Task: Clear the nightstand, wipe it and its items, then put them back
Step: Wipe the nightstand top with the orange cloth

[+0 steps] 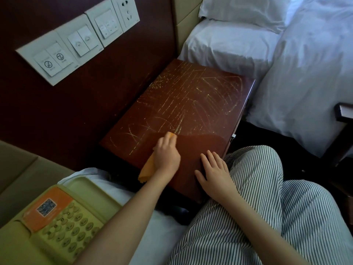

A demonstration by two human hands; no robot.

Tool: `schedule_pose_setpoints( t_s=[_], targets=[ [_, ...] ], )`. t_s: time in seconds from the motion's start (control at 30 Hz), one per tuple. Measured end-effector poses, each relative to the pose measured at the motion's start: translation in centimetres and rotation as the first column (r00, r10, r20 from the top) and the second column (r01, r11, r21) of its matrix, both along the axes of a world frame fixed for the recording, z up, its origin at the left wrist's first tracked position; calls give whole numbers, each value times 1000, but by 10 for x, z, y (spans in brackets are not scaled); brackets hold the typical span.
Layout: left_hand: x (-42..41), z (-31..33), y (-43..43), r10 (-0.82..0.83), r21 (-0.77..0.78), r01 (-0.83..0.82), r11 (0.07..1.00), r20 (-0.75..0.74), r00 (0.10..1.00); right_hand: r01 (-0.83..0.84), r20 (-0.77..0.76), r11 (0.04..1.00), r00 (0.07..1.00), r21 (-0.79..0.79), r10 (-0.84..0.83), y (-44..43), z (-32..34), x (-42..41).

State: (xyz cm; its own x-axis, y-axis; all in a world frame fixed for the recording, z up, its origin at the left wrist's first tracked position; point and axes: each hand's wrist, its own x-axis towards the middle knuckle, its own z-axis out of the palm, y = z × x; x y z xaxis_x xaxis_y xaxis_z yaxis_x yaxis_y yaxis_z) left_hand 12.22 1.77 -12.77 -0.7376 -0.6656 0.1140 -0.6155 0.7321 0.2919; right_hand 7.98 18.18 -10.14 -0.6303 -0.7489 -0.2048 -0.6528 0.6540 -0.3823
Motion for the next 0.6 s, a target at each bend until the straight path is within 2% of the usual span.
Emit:
schedule_pose_setpoints(
  t_s=[0.07,0.13,0.2,0.27,0.33,0.43,0.53,0.6],
  targets=[
    [1,0,18,-227,-10,227,974,25,974,-7,6,1000,1000,-16,7,-1,0,1],
    [9,0,23,-414,-4,414,910,40,910,-9,5,1000,1000,-14,9,-1,0,1],
    [18,-3,13,-477,-20,478,878,30,878,-6,1,1000,1000,-9,6,1,0,0],
    [23,-8,-6,-363,-46,363,931,-2,932,-6,9,1000,1000,-11,6,2,0,0],
    [25,-9,-21,-157,-6,156,988,-37,987,-3,21,1000,1000,-19,3,3,1,0],
    [19,-5,-18,4,8,-4,1000,-35,999,7,19,1000,1000,-11,-6,4,1,-2],
    [11,0,4,30,16,-30,999,-12,999,7,23,1000,1000,4,-7,5,1,-2],
    [10,-1,24,-86,4,86,996,18,996,2,8,1000,1000,5,-2,6,2,-1]
  ],
)
